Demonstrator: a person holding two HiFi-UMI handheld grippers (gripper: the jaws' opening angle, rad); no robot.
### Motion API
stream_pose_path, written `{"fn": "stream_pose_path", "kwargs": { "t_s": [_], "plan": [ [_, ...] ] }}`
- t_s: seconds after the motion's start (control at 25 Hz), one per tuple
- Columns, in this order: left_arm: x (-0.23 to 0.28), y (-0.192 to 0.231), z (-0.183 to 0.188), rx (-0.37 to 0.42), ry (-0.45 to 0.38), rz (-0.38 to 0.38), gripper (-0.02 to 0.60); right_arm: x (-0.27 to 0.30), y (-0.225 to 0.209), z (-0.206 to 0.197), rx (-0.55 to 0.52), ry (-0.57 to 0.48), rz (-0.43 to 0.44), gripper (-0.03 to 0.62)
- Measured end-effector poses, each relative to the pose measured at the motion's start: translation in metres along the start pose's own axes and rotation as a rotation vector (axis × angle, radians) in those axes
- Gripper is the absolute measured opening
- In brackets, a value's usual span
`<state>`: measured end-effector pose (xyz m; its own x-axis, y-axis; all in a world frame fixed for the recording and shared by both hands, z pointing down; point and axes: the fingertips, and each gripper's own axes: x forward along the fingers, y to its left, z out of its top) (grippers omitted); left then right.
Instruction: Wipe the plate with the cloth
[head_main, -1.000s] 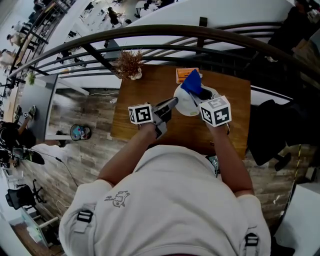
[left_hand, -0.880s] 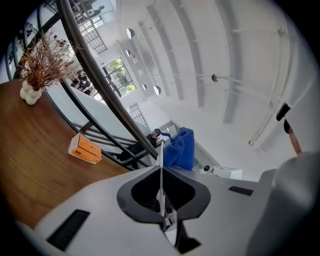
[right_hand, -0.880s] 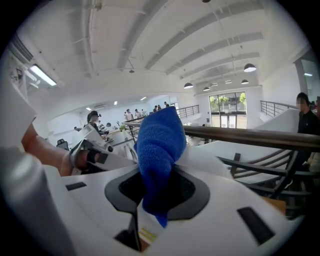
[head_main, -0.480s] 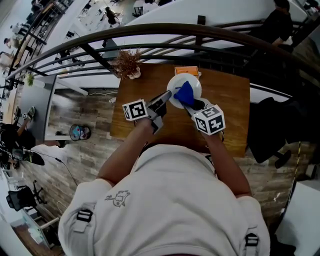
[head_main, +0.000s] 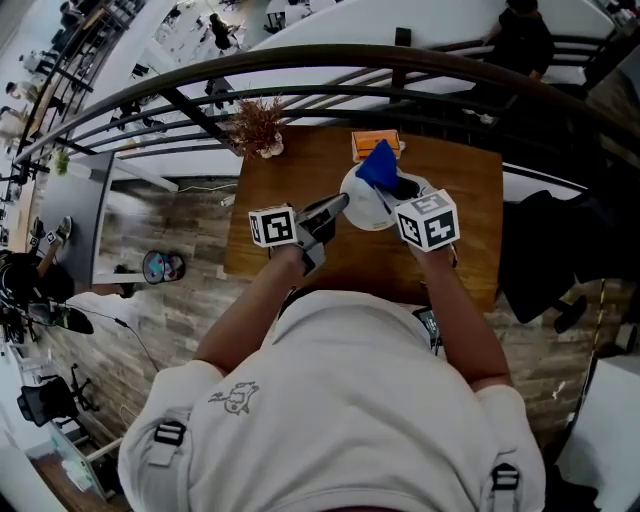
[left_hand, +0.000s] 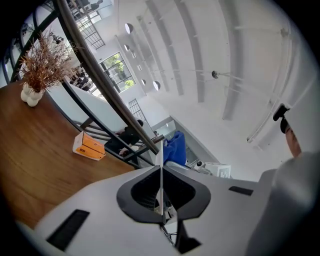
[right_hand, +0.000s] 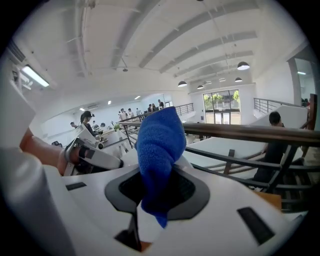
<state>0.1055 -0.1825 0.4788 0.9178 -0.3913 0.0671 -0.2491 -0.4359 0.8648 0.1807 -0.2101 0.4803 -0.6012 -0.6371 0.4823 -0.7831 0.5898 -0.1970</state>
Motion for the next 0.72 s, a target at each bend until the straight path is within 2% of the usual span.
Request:
{"fn": "stream_pose_path", "kwargs": {
  "t_s": [0.24, 0.44, 0.48, 0.56, 0.6, 0.72],
  "plan": [
    [-0.015, -0.001, 0.024, -0.007, -0.080, -0.032, 0.020, 0.022, 0.066, 0.014, -0.085, 0.012, 0.083, 0.100],
    [-0.052, 0.011, 0.049, 0.008, -0.106, -0.026, 0.020, 0.036, 0.091, -0.004, -0.052, 0.056, 0.105, 0.100],
    [-0.060, 0.013, 0.057, -0.006, -0.115, -0.034, 0.020, 0.037, 0.092, -0.006, -0.036, 0.059, 0.102, 0.100],
    [-0.077, 0.015, 0.066, -0.082, -0.132, -0.064, 0.020, 0.038, 0.093, -0.004, -0.011, 0.055, 0.085, 0.100],
    [-0.085, 0.016, 0.070, -0.085, -0.129, -0.073, 0.020, 0.038, 0.093, -0.001, -0.010, 0.050, 0.066, 0.100],
    [-0.111, 0.017, 0.091, 0.107, -0.092, -0.064, 0.020, 0.040, 0.089, 0.019, -0.015, 0.027, 0.014, 0.100]
  ]
}}
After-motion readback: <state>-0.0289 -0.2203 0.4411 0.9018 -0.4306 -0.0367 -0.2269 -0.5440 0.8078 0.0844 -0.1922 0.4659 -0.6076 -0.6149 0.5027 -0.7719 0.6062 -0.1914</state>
